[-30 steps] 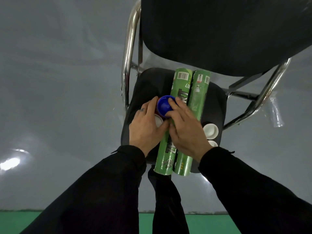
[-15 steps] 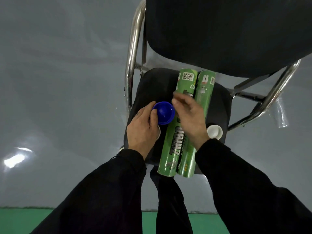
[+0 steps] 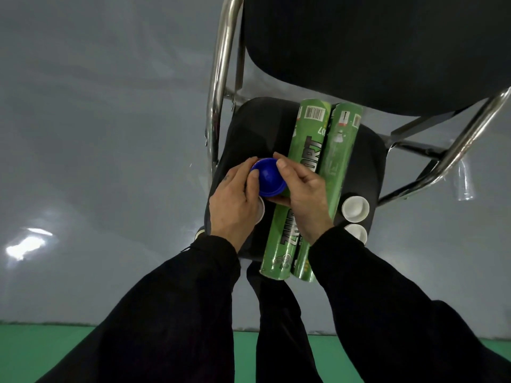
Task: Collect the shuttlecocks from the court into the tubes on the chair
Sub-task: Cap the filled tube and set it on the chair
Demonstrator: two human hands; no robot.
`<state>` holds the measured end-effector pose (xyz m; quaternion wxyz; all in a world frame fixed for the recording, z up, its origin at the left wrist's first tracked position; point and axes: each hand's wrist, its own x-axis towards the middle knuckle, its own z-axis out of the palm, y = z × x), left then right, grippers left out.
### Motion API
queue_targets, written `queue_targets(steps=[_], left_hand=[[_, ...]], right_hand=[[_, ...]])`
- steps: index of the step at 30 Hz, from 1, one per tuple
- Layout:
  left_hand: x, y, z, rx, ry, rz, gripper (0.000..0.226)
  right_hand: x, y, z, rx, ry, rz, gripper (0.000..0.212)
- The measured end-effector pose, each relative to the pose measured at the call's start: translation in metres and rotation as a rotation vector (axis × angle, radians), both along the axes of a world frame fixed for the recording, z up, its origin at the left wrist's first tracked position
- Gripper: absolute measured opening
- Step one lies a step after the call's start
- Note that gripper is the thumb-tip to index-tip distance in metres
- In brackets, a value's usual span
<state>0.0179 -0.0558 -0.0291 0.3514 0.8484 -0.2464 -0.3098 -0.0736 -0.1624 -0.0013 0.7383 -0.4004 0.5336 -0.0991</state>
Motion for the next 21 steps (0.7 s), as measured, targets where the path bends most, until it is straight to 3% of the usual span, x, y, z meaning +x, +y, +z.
queue_targets(steps=[9,12,15,21], left_hand=[[0.011,-0.001,-0.003,-0.056,0.124,0.068,0.035],[0.015,-0.005,-0.001,-0.065,0.181,0.086,0.021],[0.013,-0.007,0.0,-0.084,0.181,0.062,0.013],[0.012,-0.008,-0.005,-0.068,0.115,0.035,0.019]], right_hand=[[0.01,0.005,-0.004,0.001,-0.003,-0.064,0.028],[0.009,0.005,-0.003,0.014,-0.009,-0.061,0.027],[0.006,0.005,-0.004,-0.008,-0.004,-0.051,0.023],[0.008,0.009,-0.009,-0.056,-0.026,-0.016,0.013]])
